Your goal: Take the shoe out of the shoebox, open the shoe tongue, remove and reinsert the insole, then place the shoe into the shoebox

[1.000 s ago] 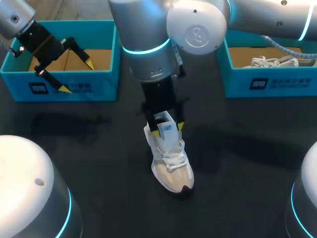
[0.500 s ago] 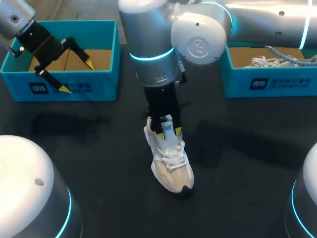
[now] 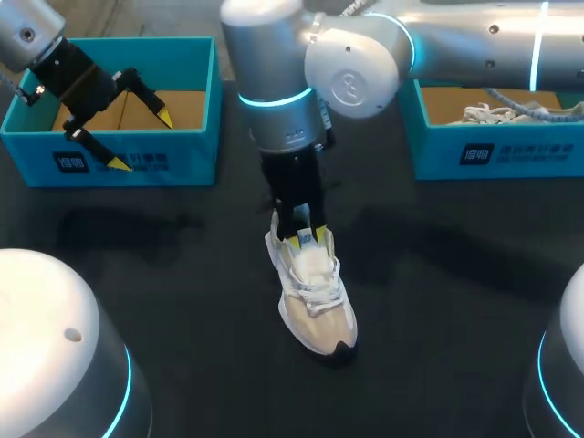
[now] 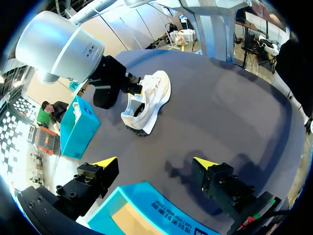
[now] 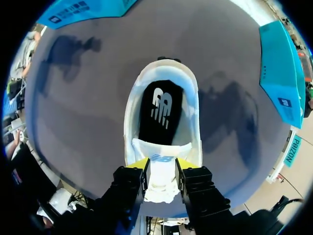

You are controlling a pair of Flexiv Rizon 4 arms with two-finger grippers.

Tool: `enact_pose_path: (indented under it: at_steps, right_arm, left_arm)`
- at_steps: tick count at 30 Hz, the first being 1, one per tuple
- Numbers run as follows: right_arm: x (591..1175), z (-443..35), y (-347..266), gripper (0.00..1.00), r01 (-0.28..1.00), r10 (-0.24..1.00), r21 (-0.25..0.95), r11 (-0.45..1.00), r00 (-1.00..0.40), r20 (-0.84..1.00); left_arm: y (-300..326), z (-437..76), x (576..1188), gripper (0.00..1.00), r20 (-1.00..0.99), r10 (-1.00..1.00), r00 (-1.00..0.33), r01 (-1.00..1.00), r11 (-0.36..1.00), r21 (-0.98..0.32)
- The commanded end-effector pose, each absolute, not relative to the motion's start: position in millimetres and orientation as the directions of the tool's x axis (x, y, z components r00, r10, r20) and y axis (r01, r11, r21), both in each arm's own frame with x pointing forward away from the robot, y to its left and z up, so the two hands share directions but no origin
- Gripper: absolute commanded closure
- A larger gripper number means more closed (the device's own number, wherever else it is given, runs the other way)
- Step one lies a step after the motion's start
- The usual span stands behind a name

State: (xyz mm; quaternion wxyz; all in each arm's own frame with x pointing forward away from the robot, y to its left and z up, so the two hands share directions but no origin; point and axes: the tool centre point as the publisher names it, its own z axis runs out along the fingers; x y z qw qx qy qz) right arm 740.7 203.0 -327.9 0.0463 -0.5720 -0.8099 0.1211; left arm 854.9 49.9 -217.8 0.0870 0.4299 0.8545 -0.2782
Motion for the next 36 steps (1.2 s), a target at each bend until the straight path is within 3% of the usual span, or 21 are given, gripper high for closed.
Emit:
enact_pose_path:
  at_steps: [1, 19, 25, 32, 36]
  right_arm:
    - [738, -311, 207, 0.65, 0.919, 0.934, -0.236, 0.316, -0.345, -0.091]
    - [751, -333, 203, 0.61, 0.899, 0.925, -0.261, 0.353, -0.377, -0.046]
    - [747, -311, 198, 0.59, 0.898, 0.911, -0.209, 0.387, -0.408, -0.064]
    - [754, -285, 198, 0.62, 0.829, 0.835, -0.158, 0.536, -0.548, -0.048]
    - [760, -278, 201, 0.51, 0.788, 0.793, -0.158, 0.595, -0.607, -0.046]
  left_arm:
    - [50, -218, 856, 0.0, -0.385, 0.689, -0.615, 0.783, 0.475, -0.4]
    - [50, -218, 856, 0.0, -0.385, 0.689, -0.615, 0.783, 0.475, -0.4]
    - [50, -218, 856, 0.0, -0.385, 0.689, -0.615, 0.783, 0.475, -0.4]
    - [50, -218, 856, 0.0, -0.385, 0.689, -0.615, 0.783, 0.475, -0.4]
    - [50, -218, 856, 0.0, -0.385, 0.689, -0.615, 0.783, 0.475, -0.4]
